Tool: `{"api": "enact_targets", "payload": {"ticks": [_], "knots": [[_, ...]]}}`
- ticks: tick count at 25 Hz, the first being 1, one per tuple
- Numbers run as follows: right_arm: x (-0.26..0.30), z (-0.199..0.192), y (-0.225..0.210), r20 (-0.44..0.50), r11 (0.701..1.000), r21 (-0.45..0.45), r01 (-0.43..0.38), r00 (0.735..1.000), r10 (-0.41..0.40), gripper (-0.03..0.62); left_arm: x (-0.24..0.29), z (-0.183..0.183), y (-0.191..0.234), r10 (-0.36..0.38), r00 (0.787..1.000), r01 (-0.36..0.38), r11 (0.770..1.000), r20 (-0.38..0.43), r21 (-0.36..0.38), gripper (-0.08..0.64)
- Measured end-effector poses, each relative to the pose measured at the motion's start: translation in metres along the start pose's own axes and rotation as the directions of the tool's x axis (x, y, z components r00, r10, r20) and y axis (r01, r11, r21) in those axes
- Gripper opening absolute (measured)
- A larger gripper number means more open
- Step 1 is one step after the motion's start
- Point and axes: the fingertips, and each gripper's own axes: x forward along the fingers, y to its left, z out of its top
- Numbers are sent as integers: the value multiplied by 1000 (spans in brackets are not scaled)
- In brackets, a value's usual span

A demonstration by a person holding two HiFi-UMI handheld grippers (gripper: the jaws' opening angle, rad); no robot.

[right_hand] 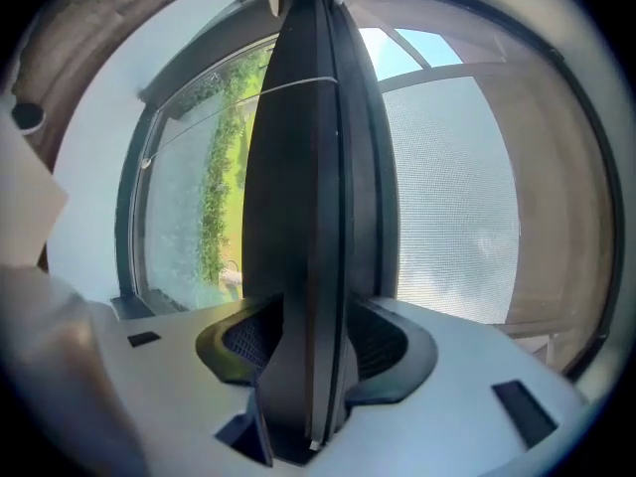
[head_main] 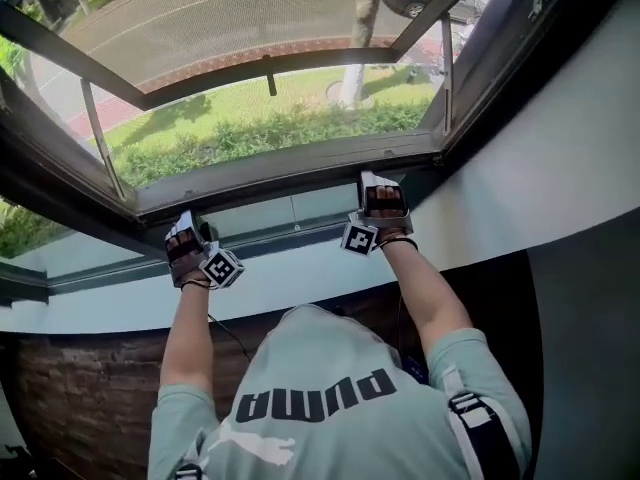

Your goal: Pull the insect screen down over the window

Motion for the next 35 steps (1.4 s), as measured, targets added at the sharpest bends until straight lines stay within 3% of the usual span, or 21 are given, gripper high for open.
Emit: {"api": "enact_targets", "payload": {"ticks": [4,7,14,16,17,18,19,20,21,22,23,24,25,26,28,29,30,31,32,33,35], "knots": [[-10,1,0,46,994,-32,-108,993,110,202,-9,4,-4,-131,991,129,990,-40,-53,377],[-10,1,-7,63,992,-58,-111,991,114,202,-8,4,2,-138,990,136,990,-41,-47,375],[-16,4,-6,61,990,24,-142,988,141,202,-21,3,2,-176,983,173,983,-44,-58,375],[-23,2,-8,48,989,43,-142,989,140,202,-28,0,4,-172,985,167,978,-23,-126,376],[-28,0,-11,39,988,65,-142,989,140,202,-33,-1,7,-173,985,170,965,5,-199,374],[-34,-3,-15,30,985,106,-139,990,137,202,-40,-1,12,-180,982,187,933,51,-309,374],[-41,-5,-19,23,974,178,-137,991,135,202,-48,0,16,-193,974,224,865,115,-448,371],[-49,-7,-23,27,946,291,-146,989,144,202,-58,1,19,-203,961,277,758,190,-591,331],[-59,-6,-26,49,885,433,-170,985,165,202,-68,1,21,-207,942,334,620,263,-710,229],[-71,-2,-28,89,789,578,-208,977,192,202,-77,1,22,-206,923,386,475,326,-791,122],[-84,3,-29,142,663,705,-253,966,218,201,-86,0,20,-207,901,432,334,382,-838,41],[-97,9,-28,203,517,802,-300,950,237,171,-95,0,17,-212,873,479,196,440,-856,14],[-112,17,-26,265,364,866,-342,932,245,81,-107,1,13,-218,834,528,44,507,-848,14],[-127,26,-24,322,221,901,-374,916,241,7,-120,4,8,-213,783,569,-133,584,-811,14],[-159,46,-19,397,-5,914,-406,892,217,6,-147,9,-3,-131,665,578,-532,735,-618,14],[-176,56,-14,420,-90,907,-411,882,212,6,-163,12,-7,-59,614,541,-694,787,-474,14],[-193,66,-7,437,-160,898,-410,873,216,6,-178,16,-10,12,575,504,-793,818,-343,13],[-209,74,3,448,-215,889,-404,864,229,6,-193,20,-13,61,547,490,-832,835,-260,13],[-224,81,14,453,-255,883,-394,857,246,6,-207,23,-17,78,522,506,-830,849,-234,13],[-238,87,23,457,-280,879,-386,850,262,6,-220,26,-21,66,495,543,-802,866,-249,14],[-261,97,38,456,-281,881,-381,842,288,6,-241,30,-31,-8,428,643,-700,904,-311,14]]}}
